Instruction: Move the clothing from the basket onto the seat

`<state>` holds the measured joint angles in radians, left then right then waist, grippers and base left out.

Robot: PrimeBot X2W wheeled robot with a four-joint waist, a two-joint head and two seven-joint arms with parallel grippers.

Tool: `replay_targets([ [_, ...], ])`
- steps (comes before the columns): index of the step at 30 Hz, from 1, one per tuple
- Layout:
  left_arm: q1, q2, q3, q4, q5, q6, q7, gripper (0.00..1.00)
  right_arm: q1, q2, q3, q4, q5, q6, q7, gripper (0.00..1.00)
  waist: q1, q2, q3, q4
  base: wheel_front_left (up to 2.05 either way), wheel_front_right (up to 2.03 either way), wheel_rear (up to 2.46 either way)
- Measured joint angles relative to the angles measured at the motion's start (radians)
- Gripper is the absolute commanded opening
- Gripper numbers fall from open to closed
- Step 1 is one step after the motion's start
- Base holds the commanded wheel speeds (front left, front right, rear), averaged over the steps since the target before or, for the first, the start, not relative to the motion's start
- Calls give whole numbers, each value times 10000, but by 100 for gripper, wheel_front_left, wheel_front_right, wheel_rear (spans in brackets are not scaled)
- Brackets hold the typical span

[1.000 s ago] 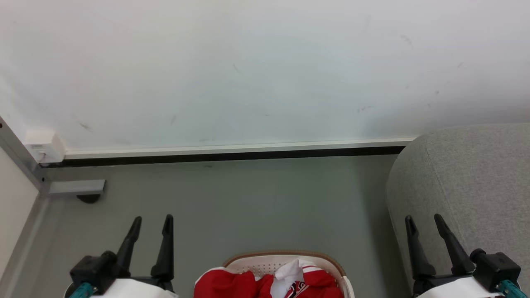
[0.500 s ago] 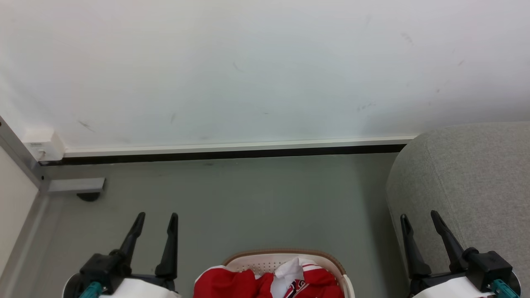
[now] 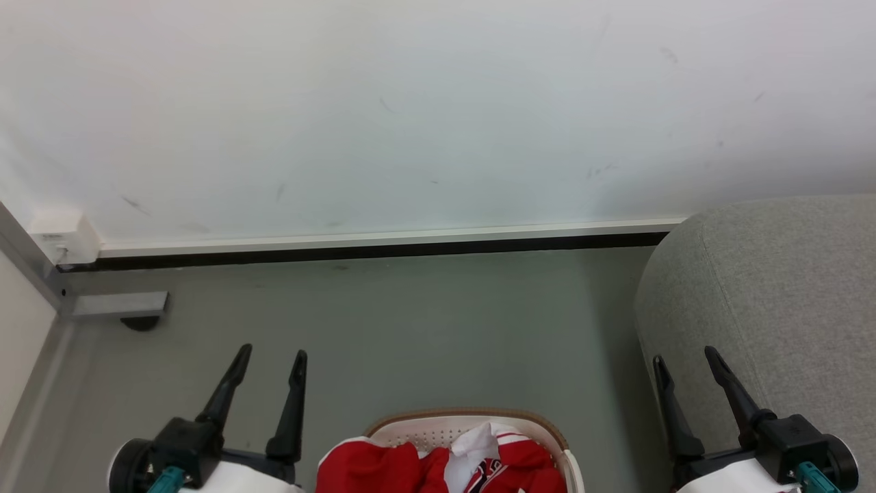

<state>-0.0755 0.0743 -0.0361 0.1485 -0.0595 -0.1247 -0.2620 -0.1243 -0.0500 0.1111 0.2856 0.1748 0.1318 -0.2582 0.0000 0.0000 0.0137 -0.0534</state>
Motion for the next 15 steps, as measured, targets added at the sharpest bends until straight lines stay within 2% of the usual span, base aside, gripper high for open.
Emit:
replay_targets([
  [15, -14, -48, 38, 67, 61, -65, -10, 100, -30, 21, 21, -25, 17, 0, -2, 100, 0, 0, -57, -55, 0, 0, 0],
])
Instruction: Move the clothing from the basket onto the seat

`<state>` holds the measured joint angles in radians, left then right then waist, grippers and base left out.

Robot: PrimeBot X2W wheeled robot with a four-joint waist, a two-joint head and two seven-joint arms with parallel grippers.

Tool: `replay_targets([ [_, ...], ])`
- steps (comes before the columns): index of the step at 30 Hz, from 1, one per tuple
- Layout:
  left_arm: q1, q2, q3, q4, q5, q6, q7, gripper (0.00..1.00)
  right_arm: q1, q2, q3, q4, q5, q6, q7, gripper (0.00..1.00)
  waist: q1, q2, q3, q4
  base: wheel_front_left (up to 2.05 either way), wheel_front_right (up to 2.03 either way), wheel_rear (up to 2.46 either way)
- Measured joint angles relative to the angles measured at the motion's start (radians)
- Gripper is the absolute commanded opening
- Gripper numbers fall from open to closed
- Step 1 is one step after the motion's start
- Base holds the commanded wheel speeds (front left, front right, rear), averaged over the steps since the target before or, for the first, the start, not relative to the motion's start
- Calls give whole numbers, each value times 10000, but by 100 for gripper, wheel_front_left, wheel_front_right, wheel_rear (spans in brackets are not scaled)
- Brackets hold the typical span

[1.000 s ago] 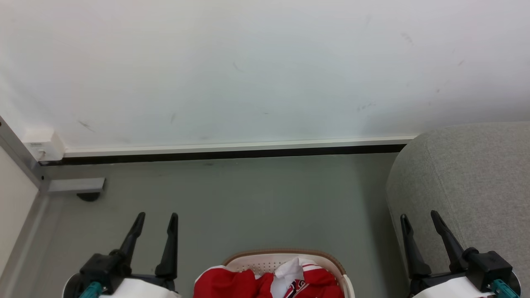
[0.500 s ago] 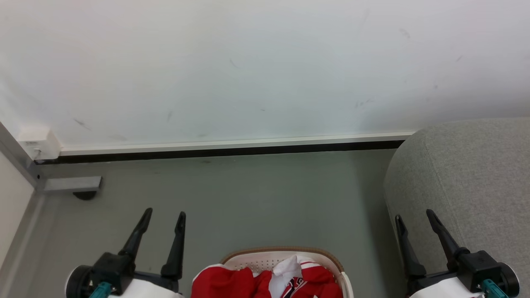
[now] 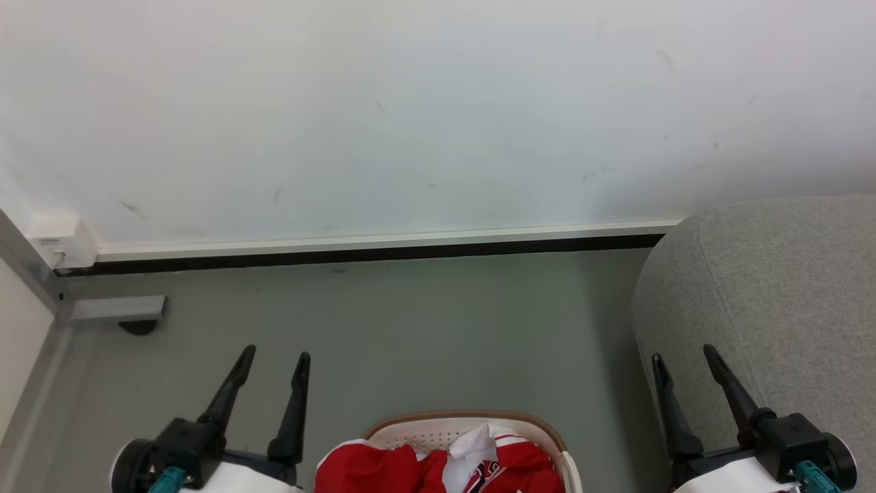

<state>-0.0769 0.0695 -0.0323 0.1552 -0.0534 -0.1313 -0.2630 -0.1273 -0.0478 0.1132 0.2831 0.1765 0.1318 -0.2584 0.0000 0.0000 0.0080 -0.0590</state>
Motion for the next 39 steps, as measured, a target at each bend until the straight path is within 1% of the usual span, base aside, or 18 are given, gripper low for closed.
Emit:
replay_targets([
  [8, 5, -15, 63, 17, -2, -2, 0, 100, -91, 2, 23, 6, 81, 0, -21, 100, 0, 0, -7, -206, 0, 0, 0],
  [16, -6, 63, -58, 303, -8, -2, -12, 100, -100, 4, 67, -119, 451, 0, -27, 100, 0, 0, 203, -772, 0, 0, 0],
  [21, -331, 307, -397, 642, -6, -2, -12, 100, -191, 8, 35, -286, 644, 0, -27, 100, 0, 0, 585, -1049, 0, 0, 0],
  [26, -853, 731, -853, 1227, -125, -4, -13, 100, -488, 8, 125, -529, 846, 0, -25, 100, 1, 0, 1240, -1465, 0, 0, 0],
  [30, -1391, 1151, -1444, 2194, -121, -4, -13, 100, -779, 10, 61, -802, 1060, 0, -27, 100, 2, 0, 1856, -1884, 0, 0, 0],
  [35, -2179, 1507, -2345, 3916, -209, -4, -12, 100, -922, 8, 67, -1011, 1285, 0, -25, 100, 2, 0, 2556, -2401, 0, 0, 0],
  [39, -3054, 1914, -3135, 5241, -293, -4, 71, 100, -1127, 6, 123, -1269, 1538, 0, -27, 100, 2, 0, 3183, -2758, 0, 0, 0],
])
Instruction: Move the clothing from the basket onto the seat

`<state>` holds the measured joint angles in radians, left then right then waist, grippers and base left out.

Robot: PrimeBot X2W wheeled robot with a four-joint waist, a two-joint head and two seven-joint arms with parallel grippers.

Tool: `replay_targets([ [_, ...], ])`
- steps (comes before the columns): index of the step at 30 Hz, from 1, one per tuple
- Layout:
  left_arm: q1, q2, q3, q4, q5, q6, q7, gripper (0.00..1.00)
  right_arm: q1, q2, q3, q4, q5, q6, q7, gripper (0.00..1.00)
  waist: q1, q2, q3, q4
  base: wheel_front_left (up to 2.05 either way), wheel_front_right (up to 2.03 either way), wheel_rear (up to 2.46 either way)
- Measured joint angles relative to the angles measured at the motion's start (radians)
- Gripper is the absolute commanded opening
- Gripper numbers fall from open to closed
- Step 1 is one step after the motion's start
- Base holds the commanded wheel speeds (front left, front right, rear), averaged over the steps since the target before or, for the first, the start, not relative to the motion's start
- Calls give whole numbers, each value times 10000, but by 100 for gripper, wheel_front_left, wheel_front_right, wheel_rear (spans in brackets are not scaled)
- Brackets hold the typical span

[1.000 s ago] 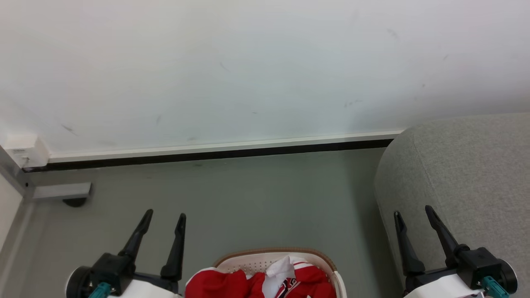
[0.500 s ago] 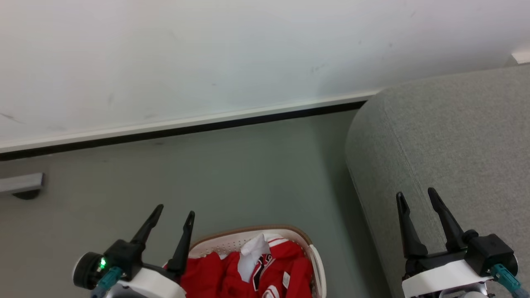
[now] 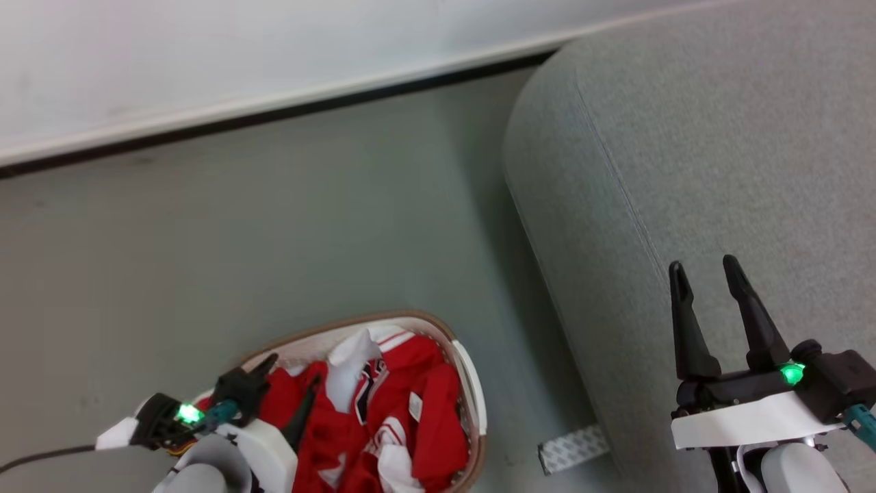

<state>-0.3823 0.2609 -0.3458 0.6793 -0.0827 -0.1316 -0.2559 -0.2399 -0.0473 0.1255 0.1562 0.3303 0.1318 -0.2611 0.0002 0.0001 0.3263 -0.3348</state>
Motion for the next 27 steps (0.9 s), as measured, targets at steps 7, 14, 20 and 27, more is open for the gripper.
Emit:
replay_targets([
  [7, -1354, 414, -1927, 1774, -132, 0, 708, 100, -164, -8, 21, -364, 430, 0, 0, 100, 0, -1, 1118, -487, 0, 0, 0],
  [14, -2510, 709, -3402, 3170, -612, 0, 1557, 100, -421, -4, 207, -765, 819, 0, 0, 100, 0, 0, 2232, -899, 0, 0, 0],
  [20, -3442, 936, -4591, 3933, -671, 0, 2268, 100, -643, -8, 349, -1060, 1127, 0, 0, 100, 0, 0, 3144, -1261, 0, 0, 0],
  [27, -4395, 1375, -5488, 4673, -270, 0, 2554, 100, -793, -10, 575, -1302, 1593, 0, 2, 100, -1, 0, 4000, -1746, 0, 0, 0],
])
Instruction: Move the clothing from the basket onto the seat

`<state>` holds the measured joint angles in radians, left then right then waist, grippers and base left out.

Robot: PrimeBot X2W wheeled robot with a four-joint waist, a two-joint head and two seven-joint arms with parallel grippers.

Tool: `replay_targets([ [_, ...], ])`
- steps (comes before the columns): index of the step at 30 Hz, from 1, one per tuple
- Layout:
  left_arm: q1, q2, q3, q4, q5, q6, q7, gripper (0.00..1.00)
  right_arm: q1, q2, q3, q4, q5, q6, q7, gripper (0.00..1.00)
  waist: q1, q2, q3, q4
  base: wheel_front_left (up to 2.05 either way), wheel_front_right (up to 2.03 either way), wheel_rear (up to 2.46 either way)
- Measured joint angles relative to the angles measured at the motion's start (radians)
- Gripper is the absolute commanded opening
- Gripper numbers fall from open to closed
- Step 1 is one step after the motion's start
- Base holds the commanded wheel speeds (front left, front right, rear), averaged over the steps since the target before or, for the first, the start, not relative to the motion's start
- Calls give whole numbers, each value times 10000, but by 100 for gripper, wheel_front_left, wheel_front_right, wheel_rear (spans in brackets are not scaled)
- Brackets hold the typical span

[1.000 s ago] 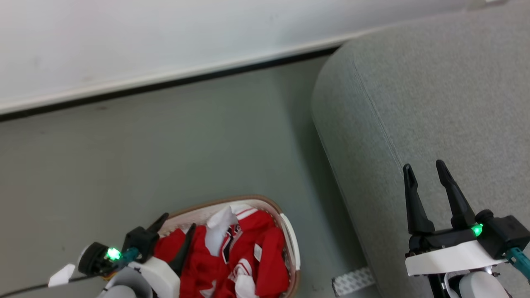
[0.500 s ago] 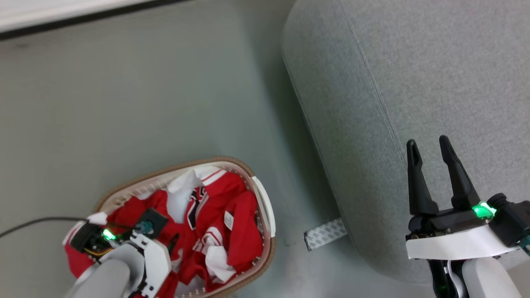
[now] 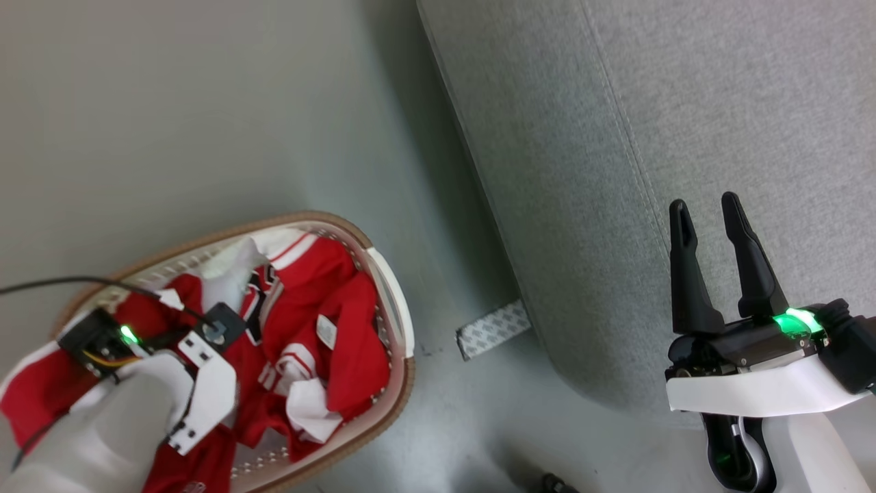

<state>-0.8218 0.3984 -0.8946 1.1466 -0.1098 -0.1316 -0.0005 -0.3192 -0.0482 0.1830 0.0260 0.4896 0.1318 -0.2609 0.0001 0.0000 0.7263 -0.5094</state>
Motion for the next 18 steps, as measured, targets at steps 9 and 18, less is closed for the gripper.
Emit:
replay_targets([
  [9, -719, -81, -1175, 608, 330, 2, 270, 100, -29, 4, 13, -219, 178, 0, -2, 100, 0, 0, 928, -153, 0, 0, 0],
  [18, -929, -105, -1526, 876, -25, 2, -23, 0, -70, 4, 48, -151, 236, 0, -2, 100, -1, 0, 1076, -89, 0, 0, 0],
])
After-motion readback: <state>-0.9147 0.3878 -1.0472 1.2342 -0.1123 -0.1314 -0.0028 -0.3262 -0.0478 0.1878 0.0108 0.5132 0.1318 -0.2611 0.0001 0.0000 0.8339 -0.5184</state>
